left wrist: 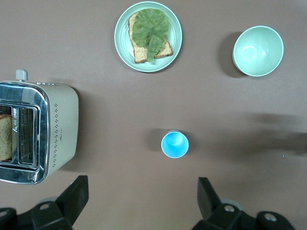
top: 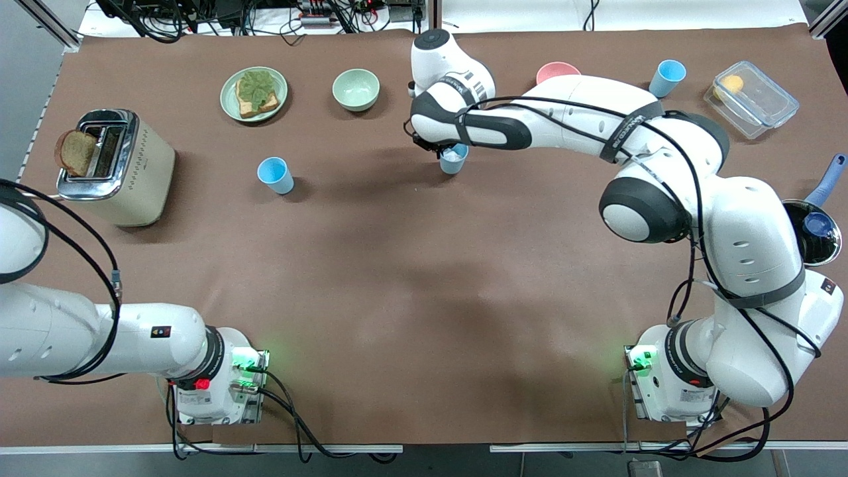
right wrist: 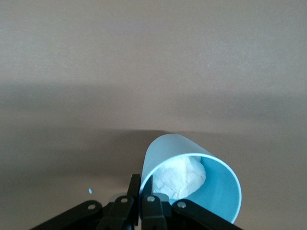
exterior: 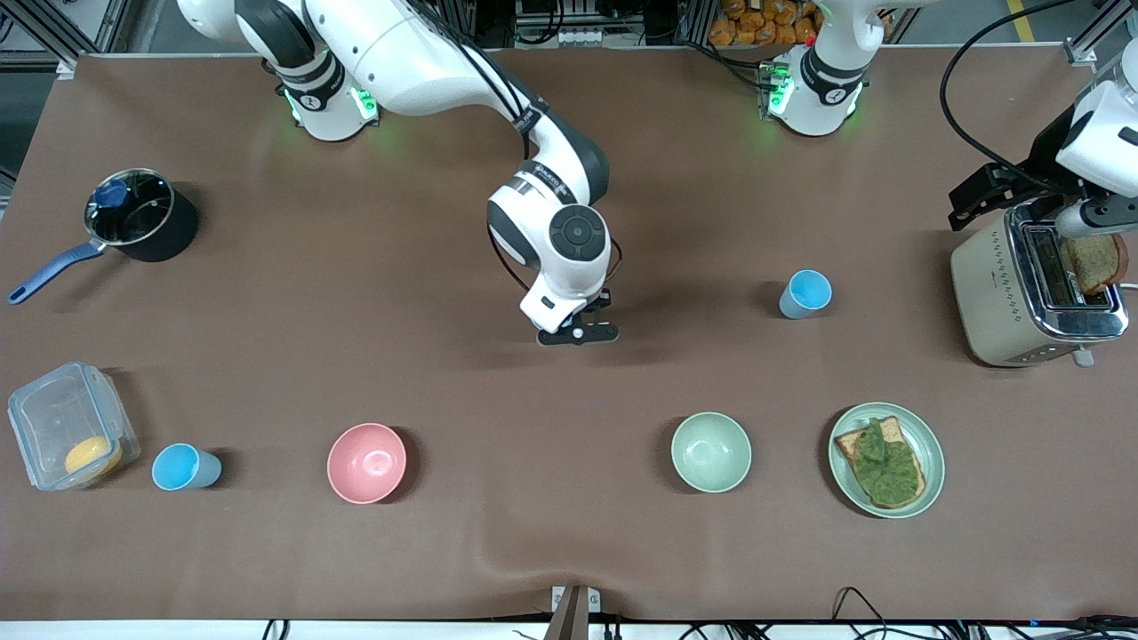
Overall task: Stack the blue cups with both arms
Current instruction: 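Carry the blue cup with the right gripper toward the table middle, then set the cup down and open the right gripper while the left gripper reaches out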
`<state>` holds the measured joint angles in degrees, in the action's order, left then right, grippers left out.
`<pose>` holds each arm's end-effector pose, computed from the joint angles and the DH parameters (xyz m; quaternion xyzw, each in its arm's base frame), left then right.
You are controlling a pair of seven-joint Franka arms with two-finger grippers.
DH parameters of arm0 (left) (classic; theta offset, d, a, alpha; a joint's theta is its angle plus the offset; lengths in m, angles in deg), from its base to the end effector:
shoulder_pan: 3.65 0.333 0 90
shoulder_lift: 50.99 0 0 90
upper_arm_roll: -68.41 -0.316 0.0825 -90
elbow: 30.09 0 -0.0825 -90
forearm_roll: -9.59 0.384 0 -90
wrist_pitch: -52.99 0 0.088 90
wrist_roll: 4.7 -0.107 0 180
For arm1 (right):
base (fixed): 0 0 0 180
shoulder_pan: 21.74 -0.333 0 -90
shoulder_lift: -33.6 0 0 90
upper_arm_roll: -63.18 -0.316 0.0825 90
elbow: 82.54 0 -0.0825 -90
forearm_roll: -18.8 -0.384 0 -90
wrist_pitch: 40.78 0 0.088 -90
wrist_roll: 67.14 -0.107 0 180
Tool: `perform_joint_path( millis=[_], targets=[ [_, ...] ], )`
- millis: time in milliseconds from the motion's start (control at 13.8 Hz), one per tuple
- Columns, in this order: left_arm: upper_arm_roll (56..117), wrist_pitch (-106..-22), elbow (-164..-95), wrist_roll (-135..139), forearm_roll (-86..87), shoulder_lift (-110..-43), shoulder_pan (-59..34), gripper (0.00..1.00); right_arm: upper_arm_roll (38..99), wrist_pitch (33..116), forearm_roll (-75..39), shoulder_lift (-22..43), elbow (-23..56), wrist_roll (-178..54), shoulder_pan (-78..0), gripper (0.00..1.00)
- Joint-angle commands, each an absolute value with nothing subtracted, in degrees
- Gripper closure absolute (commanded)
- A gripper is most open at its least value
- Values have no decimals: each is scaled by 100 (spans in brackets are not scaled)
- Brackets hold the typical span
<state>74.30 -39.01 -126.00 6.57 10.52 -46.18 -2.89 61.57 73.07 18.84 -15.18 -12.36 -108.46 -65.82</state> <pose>0.5288 -0.0481 0.6241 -0.9985 -0.0535 -0.0093 0.0112 0.5251 0.5301 0.2512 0.9984 0.0339 -0.0394 0.0230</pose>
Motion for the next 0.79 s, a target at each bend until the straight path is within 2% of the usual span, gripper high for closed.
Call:
perform_joint_path(
  millis=[0,72,144,361,433,578,722],
  targets=[
    [7456,-3807,-12545,734,950,-4607,-259,0,6213,7119,1950,-1571,-1512,-10994,-6569,23],
    [7456,-3807,-12545,743,950,-4607,-268,0,6213,7119,1941,-1562,-1512,-10994,-6551,6],
    [7465,-3807,-12545,751,950,-4607,-285,0,6213,7119,1950,-1562,-1512,-10994,-6560,0],
    [7552,-3807,-12528,734,950,-4598,-294,0,6204,6988,1915,-1343,-1512,-10915,-6437,0],
    [7623,-3807,-12458,751,950,-4598,-294,0,6213,6630,1915,-1185,-1512,-10880,-6376,0],
    [7745,-3807,-12378,751,950,-4607,-321,0,6204,6119,1915,-720,-1460,-10635,-6078,0],
    [7904,-3807,-12369,734,959,-4607,-321,0,6178,6003,1888,-123,-1023,-10292,-5648,0]
  ],
)
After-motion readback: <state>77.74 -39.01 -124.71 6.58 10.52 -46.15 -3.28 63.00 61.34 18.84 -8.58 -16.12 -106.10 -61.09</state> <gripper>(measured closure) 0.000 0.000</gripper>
